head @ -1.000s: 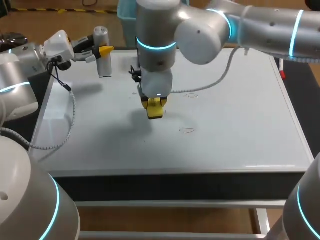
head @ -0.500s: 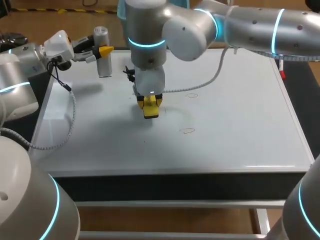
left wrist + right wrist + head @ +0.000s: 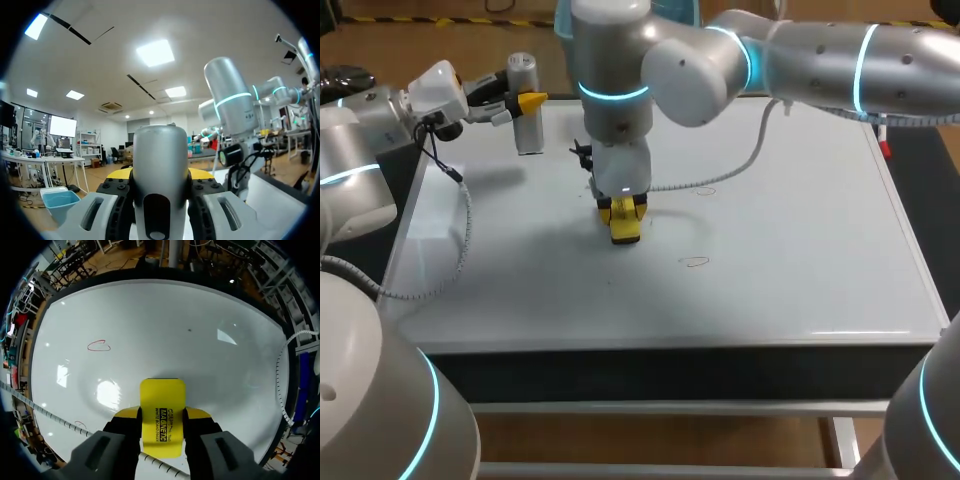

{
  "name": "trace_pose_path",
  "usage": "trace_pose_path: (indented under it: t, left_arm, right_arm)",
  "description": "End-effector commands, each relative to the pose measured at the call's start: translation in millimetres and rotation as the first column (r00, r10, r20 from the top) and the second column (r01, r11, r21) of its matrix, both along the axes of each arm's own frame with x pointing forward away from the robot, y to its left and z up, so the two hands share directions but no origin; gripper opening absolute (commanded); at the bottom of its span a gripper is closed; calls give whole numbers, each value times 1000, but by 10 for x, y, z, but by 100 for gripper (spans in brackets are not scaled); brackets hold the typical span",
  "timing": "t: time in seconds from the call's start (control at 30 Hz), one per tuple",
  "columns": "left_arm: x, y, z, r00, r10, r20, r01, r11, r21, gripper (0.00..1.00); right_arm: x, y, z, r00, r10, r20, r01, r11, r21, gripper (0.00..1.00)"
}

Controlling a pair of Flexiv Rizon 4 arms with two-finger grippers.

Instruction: Pick up the inspection probe, press it on each red-marked spot on the whiteboard one by one, put down the probe, pick up the eraser, and wipe off all the red marks.

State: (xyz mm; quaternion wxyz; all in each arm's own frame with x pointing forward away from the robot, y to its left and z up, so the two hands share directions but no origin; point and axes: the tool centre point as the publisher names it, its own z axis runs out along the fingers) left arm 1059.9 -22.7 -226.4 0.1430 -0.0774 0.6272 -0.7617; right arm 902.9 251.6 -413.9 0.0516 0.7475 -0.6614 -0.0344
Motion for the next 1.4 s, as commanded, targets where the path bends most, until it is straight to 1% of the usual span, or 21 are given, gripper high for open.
trace_pose_path:
  t: [0.03,0.3,0.43,0.63,0.9,1.13,1.4]
  left_arm:
    - [4,0,8,1000,-1,1,1,1000,0,0]
    - [4,0,8,1000,-1,1,1,1000,0,0]
    - [4,0,8,1000,-1,1,1,1000,0,0]
    - [4,0,8,1000,-1,1,1,1000,0,0]
    - [4,0,8,1000,-1,1,1,1000,0,0]
    - [4,0,8,1000,-1,1,1,1000,0,0]
    - [4,0,8,1000,-1,1,1,1000,0,0]
  right_arm:
    - [30,11,-24,1000,-1,-1,1,1000,0,0]
    - [70,-67,-126,1000,-11,-11,11,1000,11,0]
    - [79,-166,-174,999,-31,-23,31,1000,-4,0]
    - [161,-331,-221,998,-65,-20,65,998,-19,0]
    - [235,-538,-190,994,-105,-9,104,994,-31,0]
    - [312,-647,-13,992,-127,12,128,992,-11,0]
    - [469,-856,349,991,-126,47,126,992,-1,0]
